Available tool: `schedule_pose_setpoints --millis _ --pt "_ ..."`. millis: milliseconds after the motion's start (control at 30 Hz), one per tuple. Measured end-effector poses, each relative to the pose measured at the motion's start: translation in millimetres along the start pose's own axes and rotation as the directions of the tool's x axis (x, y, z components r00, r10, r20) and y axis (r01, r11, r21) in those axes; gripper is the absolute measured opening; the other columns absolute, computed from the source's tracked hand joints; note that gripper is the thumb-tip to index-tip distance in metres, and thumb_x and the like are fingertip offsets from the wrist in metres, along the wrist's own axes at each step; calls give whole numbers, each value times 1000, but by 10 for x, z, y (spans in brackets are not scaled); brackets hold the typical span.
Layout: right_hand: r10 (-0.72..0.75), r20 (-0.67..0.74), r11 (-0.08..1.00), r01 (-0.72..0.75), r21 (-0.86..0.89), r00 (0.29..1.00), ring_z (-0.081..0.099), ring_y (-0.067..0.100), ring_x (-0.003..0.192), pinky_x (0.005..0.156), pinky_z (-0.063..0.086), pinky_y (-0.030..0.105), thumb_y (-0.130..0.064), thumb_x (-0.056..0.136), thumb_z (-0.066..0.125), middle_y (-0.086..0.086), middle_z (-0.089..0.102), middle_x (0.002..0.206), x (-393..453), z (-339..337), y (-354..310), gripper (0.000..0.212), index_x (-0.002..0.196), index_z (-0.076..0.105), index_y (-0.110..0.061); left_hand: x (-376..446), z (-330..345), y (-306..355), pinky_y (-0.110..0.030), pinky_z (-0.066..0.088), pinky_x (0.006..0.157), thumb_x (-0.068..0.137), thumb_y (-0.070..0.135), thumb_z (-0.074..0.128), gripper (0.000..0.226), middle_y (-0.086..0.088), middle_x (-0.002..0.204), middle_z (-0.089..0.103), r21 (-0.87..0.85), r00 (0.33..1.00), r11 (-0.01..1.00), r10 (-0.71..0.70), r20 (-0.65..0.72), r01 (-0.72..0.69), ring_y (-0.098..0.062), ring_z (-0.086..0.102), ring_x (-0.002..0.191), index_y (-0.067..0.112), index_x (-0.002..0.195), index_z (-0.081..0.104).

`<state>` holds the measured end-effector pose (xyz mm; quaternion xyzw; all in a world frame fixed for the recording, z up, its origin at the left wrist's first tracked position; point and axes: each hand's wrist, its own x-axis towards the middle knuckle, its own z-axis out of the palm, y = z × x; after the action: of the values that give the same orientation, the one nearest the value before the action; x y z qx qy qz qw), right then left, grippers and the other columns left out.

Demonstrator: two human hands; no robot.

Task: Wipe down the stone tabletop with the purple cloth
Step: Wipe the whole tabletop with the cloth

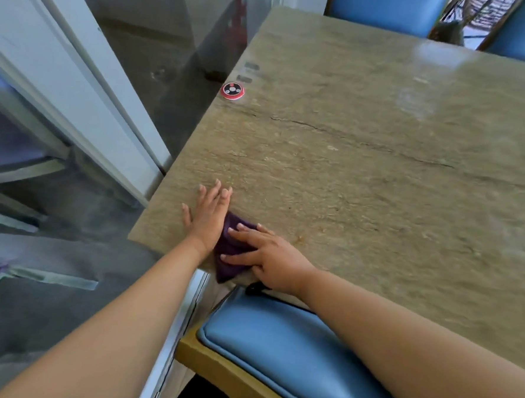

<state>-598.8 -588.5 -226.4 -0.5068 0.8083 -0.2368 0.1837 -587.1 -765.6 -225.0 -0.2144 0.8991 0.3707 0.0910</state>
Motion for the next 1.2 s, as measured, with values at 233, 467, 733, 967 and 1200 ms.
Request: schedule_pose_setpoints --millis 233,467,733,967,1200 --pt "321 -305 947 -314 72 897 48 19 130 112 32 41 -10 70 41 -1 60 131 -856 -391 631 48 100 74 -27 -127 326 382 -56 -23 110 96 59 15 62 14 161 -12 303 975 934 142 168 -188 -14 -24 145 33 153 15" --pt "780 -458 613 -669 420 427 34 11 139 110 20 13 10 76 46 -2 51 141 -1243 -546 712 48 103 71 -20 -26 399 515 -58 -24 108 93 65 5 63 19 150 -36 414 943 896 16 333 -162 -16 -40 137 43 148 -13" --pt "397 -93 896 -364 254 913 12 10 146 120 -2 34 9 79 45 -4 30 155 -473 -239 209 61 124 63 -28 26 399 490 -60 -8 114 95 62 8 49 29 156 -10 216 951 975 -16 310 -54 -9 -14 147 58 144 2" --pt "383 146 878 -409 248 912 28 -14 129 114 -2 17 14 77 48 -14 59 131 -1112 -482 393 44 89 79 -15 -121 521 723 -63 -20 108 90 69 0 68 13 151 -37 500 969 861 -38 244 -92 -21 -37 139 38 149 -14" --pt "635 -83 736 -569 367 768 37 0 134 106 9 0 18 78 46 -8 61 128 -1507 -558 478 49 95 78 -15 -133 741 972 -63 -23 106 86 73 -3 64 9 147 -45 499 901 824 31 434 -269 -23 -44 134 52 144 -17"
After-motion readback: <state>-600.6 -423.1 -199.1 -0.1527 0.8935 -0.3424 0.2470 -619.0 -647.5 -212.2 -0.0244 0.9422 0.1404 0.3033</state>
